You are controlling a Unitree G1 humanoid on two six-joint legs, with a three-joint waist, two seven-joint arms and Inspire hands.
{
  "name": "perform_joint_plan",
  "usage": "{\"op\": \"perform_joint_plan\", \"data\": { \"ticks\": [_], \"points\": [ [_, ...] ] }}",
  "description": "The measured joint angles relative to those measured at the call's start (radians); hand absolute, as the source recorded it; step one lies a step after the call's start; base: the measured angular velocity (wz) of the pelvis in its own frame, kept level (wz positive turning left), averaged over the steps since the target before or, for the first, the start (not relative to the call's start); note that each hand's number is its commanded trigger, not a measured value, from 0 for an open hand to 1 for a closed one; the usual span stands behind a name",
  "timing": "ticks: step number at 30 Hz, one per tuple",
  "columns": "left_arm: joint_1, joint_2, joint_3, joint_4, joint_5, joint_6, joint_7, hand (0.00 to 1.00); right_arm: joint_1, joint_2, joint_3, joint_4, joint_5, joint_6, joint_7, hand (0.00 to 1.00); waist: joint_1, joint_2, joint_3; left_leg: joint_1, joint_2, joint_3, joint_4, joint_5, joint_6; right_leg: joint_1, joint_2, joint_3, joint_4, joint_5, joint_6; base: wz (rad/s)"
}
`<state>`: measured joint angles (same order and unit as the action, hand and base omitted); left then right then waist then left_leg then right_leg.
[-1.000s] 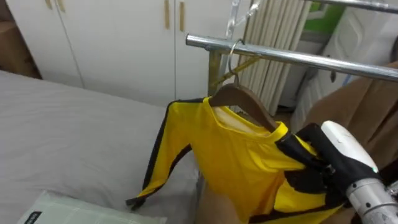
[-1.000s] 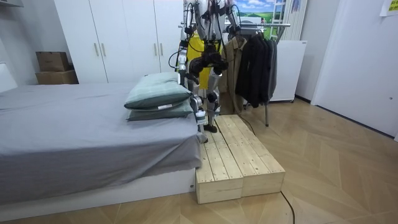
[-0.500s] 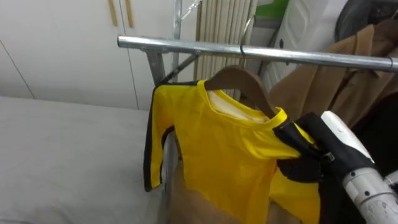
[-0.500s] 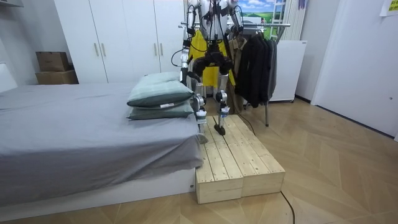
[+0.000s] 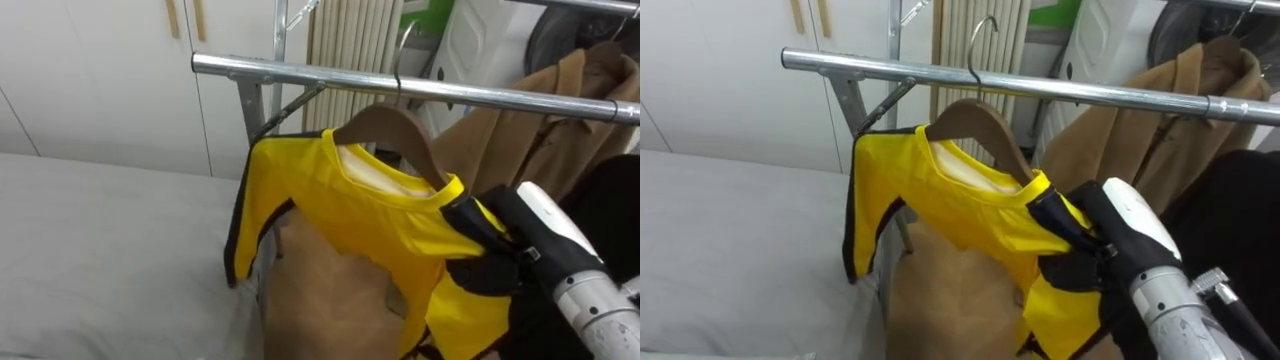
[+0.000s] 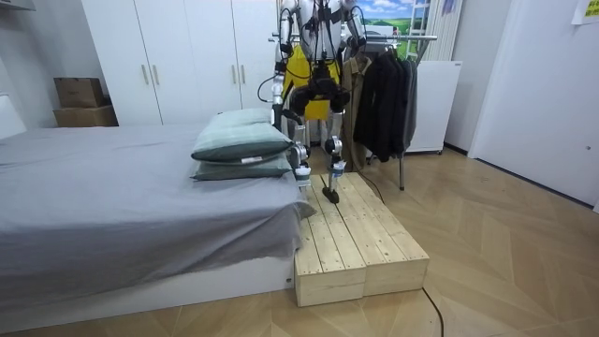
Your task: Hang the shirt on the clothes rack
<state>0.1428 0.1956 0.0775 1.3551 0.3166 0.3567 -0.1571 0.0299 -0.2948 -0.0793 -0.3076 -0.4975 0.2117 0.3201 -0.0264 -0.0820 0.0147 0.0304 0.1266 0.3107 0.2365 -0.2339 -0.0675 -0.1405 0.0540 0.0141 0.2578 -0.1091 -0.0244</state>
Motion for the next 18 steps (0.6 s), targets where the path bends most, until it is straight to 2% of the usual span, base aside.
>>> {"op": "perform_joint_plan", "data": {
  "ticks": [12, 18],
  "points": [
    [0.003, 0.000, -0.002, 0.002, -0.001, -0.014, 0.000, 0.00, 0.000, -0.022, -0.016, 0.032, 0.156, 0.005, 0.074, 1.00, 0.012, 0.002, 0.0016, 0.013, 0.001, -0.011, -0.003, 0.000, 0.000, 0.020, 0.000, -0.009, -0.001, 0.000, -0.001, 0.02],
    [0.002, 0.000, -0.001, 0.000, 0.000, -0.042, 0.000, 0.00, -0.015, -0.025, -0.017, 0.078, 0.251, 0.006, 0.102, 1.00, 0.046, 0.003, 0.0021, 0.015, 0.001, -0.011, -0.004, 0.000, 0.000, 0.021, 0.000, -0.012, -0.008, 0.000, -0.001, 0.00]
  ]
}}
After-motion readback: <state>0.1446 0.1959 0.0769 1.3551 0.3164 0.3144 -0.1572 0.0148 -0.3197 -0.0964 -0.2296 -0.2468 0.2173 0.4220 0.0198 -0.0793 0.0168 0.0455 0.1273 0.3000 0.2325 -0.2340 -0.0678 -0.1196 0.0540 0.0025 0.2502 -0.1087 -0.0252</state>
